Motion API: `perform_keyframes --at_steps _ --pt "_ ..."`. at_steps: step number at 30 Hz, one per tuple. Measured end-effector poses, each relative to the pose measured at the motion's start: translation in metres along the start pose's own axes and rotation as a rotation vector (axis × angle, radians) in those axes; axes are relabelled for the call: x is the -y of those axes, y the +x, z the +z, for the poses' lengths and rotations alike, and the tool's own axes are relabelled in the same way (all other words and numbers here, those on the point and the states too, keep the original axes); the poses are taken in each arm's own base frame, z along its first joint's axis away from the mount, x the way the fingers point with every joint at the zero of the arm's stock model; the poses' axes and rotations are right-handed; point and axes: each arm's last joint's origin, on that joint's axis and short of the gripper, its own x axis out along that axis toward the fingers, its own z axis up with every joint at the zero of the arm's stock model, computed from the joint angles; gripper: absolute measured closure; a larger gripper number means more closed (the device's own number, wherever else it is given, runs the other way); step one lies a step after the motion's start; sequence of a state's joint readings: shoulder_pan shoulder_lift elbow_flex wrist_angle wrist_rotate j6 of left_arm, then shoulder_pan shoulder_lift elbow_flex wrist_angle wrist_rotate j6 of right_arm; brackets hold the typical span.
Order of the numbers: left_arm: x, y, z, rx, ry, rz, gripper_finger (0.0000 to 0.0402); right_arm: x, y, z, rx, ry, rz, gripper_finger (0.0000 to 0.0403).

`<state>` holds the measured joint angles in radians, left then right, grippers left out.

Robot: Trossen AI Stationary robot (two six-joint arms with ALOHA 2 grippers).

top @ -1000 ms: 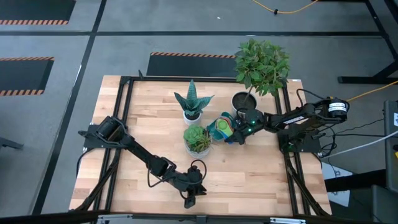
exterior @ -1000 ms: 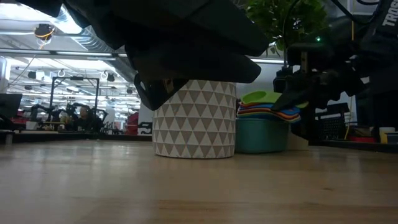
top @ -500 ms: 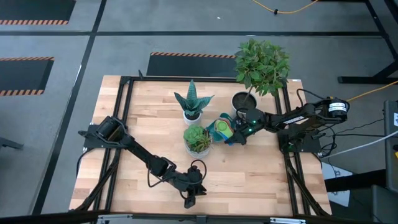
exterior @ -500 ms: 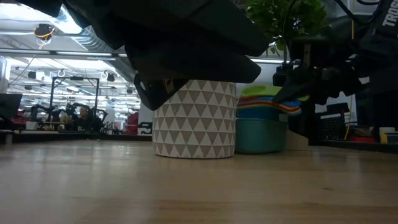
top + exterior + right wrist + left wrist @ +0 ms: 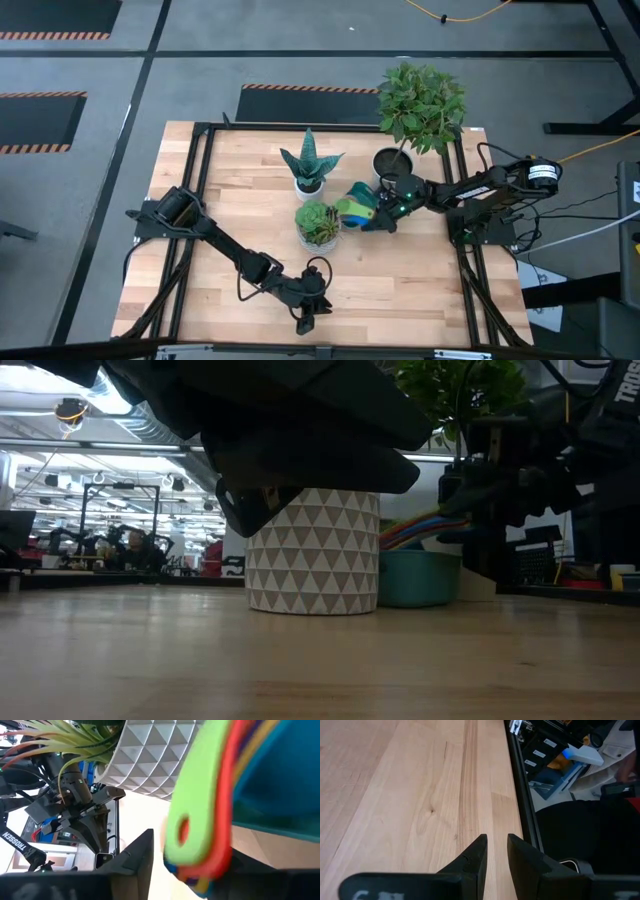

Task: Nest measuring cups in basket
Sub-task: Put the stacked measuring cups into the green bin

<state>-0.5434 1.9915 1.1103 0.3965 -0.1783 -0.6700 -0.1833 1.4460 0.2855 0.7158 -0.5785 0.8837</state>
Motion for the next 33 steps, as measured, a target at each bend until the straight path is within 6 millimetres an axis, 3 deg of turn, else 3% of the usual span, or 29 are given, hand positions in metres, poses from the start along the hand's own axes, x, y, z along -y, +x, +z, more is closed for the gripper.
perform_keyframes --at_steps 8,33 --pt "0.0 0.0 0.0 0.0 0.0 0.0 0.0333 0.0 0.0 0.0 -0.008 -0.013 0.006 0.0248" --pt "0.0 0.0 0.0 0.0 0.0 0.0 0.0333 0.008 -0.001 -0.01 -0.154 -0.077 -0.007 0.0247"
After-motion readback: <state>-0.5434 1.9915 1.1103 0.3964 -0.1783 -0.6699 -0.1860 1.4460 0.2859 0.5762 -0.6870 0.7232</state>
